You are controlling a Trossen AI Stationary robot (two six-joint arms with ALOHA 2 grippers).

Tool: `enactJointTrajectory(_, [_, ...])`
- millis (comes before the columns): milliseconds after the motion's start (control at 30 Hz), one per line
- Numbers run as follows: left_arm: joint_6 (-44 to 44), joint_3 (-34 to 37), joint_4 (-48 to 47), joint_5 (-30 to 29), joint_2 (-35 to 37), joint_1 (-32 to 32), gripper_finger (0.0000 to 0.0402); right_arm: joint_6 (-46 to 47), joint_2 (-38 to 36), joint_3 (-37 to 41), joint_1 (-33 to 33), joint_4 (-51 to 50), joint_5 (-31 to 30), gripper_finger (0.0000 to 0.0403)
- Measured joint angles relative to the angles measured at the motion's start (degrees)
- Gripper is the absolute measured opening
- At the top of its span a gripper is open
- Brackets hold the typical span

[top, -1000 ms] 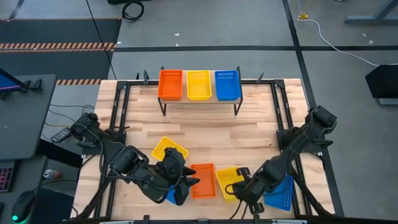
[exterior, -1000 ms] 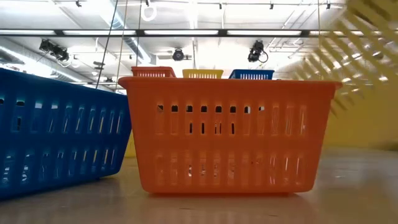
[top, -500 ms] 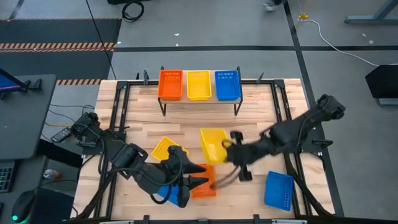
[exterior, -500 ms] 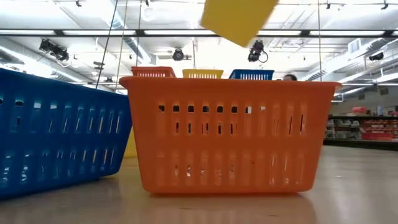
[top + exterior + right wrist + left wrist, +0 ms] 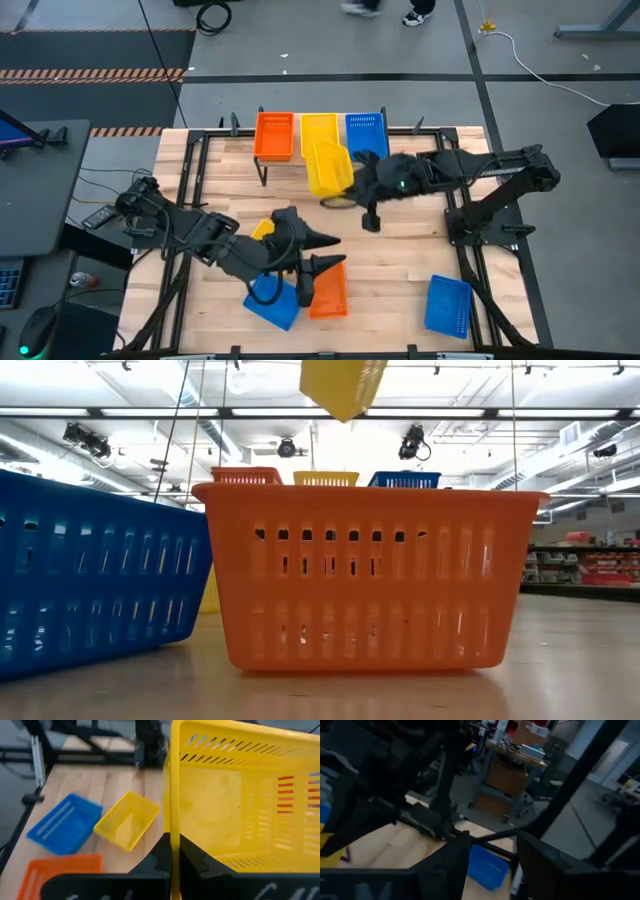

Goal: Stack baskets on shelf by color
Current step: Stack the bottom yellow bin on top of the yellow bin on the shelf

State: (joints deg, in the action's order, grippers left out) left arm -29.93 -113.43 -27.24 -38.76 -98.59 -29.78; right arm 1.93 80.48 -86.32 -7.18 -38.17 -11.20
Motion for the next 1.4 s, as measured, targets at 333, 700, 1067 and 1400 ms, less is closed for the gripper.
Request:
enactJointTrajectory(333, [3.77,-3.77,-0.69,-12.33,0.04,4.55,0.0172,-2.05,0.09,0.00,9.79,2.80,2.82,0.0014])
enactJointTrajectory(700, [6.78,-16.09,-23.61,-19.09,0.02,11.19,0.0172,-3.89,0.09,0.00,16.10,3.87,8.67,0.0014])
enactJointTrajectory(1067, [-2.44,-18.79,-45.16,-3.48,-0.02,19.22,0.0172,-5.05,0.12,0.02,21.69,3.64,12.64,0.0014])
enactJointTrajectory(1400, [-5.51,-18.75,-49.45,-3.29,0.66,21.47,0.0172,-6.78,2.93,1.29,26.89,2.70,20.38,0.0014])
